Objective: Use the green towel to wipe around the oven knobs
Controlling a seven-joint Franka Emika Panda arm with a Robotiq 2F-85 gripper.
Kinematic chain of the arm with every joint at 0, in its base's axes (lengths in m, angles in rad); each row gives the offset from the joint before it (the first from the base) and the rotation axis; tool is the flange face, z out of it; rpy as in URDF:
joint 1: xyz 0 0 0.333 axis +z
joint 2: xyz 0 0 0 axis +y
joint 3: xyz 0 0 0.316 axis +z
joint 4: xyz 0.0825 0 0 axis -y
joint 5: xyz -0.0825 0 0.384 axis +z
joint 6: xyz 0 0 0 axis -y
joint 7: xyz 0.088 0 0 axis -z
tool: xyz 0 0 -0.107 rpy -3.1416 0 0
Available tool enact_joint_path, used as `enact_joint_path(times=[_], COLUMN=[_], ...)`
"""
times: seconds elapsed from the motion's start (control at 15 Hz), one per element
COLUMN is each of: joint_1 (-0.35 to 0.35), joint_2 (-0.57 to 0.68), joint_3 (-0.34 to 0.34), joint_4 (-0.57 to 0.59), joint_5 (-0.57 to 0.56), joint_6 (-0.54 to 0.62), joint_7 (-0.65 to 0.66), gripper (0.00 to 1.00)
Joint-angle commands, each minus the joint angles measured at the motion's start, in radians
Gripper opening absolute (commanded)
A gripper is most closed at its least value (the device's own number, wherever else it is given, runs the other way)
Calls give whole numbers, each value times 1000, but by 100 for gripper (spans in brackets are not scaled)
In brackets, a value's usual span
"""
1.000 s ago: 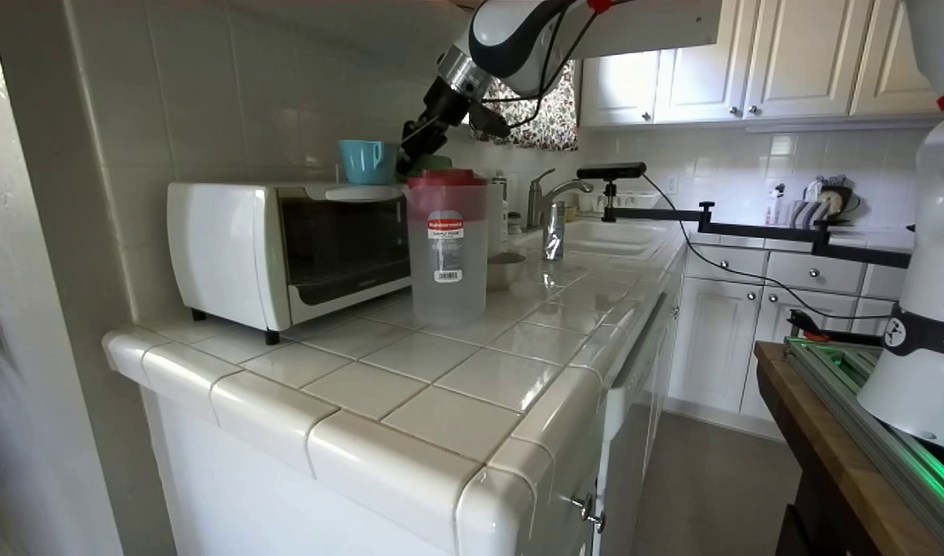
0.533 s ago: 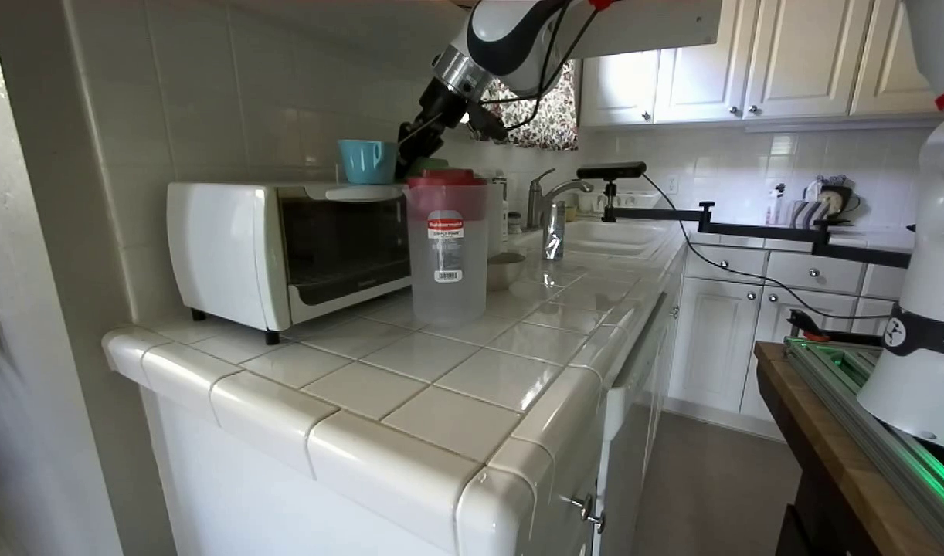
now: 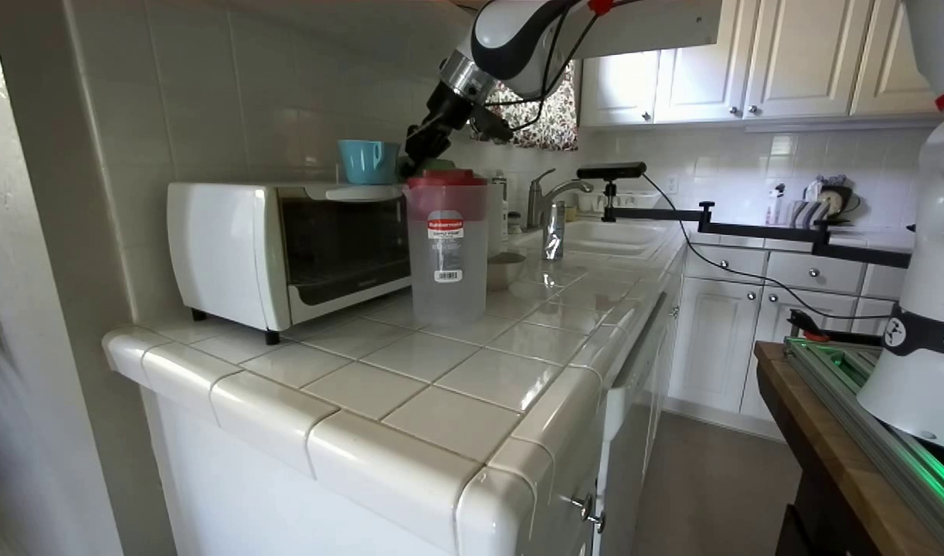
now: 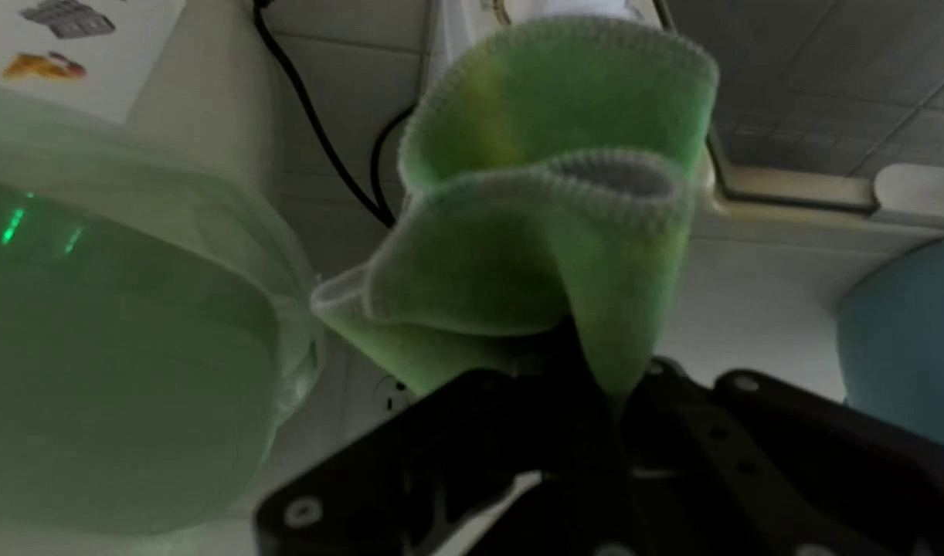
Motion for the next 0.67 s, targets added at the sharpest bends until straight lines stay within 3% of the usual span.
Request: enact_joint_path(times=[0.0,0.4,0.6], joint_1=[4,-4,18], joint_2=[-11,-23,-18], joint_3=[6,24,-10], joint_4=[-30,-36,-24], joint_5=[20,28,3], joint_6=[-14,-54,-45], joint_7=[-70,-125,-70], gripper=[1,1,1])
